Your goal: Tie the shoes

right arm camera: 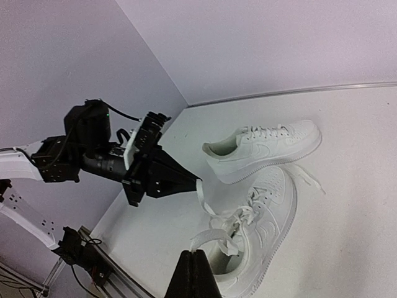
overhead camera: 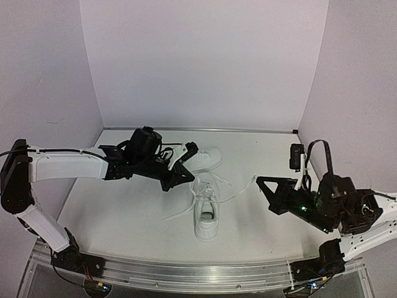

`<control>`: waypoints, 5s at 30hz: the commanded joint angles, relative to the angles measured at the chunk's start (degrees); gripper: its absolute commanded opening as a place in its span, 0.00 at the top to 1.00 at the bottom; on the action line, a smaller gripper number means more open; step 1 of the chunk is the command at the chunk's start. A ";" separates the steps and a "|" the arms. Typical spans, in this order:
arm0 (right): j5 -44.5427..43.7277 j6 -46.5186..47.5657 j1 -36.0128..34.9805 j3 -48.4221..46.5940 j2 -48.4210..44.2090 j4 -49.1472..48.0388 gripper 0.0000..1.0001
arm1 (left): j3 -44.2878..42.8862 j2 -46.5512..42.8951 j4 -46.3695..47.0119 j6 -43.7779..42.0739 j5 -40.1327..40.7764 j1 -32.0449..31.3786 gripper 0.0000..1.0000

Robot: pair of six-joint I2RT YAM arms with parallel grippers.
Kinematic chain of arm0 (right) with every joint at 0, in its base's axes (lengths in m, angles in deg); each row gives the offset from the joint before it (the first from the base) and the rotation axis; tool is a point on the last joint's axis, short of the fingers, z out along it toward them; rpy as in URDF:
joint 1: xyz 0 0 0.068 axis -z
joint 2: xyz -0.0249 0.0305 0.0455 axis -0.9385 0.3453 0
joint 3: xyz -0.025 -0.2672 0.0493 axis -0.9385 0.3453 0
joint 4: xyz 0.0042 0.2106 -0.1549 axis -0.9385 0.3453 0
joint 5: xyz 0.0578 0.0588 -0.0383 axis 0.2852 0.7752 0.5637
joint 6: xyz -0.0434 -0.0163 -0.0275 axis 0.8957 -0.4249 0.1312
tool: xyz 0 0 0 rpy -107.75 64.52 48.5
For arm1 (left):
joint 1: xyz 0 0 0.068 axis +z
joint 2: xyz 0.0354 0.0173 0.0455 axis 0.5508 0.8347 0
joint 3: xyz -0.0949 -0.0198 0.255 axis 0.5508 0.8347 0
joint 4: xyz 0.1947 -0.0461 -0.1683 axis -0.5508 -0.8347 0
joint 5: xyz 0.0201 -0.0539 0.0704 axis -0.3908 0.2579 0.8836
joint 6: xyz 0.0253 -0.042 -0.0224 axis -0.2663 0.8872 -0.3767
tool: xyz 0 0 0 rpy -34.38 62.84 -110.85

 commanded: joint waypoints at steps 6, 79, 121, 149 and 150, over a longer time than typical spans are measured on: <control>-13.16 -28.58 0.09 -12.35 19.63 39.55 1.00 | 1.45 -3.31 1.94 0.62 1.85 0.08 1.00; 29.96 10.72 18.96 -9.76 31.59 7.97 0.37 | 0.04 -2.30 0.11 -0.63 0.26 0.87 1.00; 44.64 17.53 27.34 -6.70 38.07 -3.28 0.82 | -0.23 -1.65 -1.05 -1.37 1.35 0.88 1.00; 46.45 19.54 27.49 -8.45 43.42 -3.99 0.81 | -0.14 -2.24 -1.17 -1.09 1.76 0.92 1.00; 46.62 19.47 27.50 -8.51 43.27 -3.98 0.83 | -0.17 -2.28 -1.15 -1.15 1.82 0.92 1.00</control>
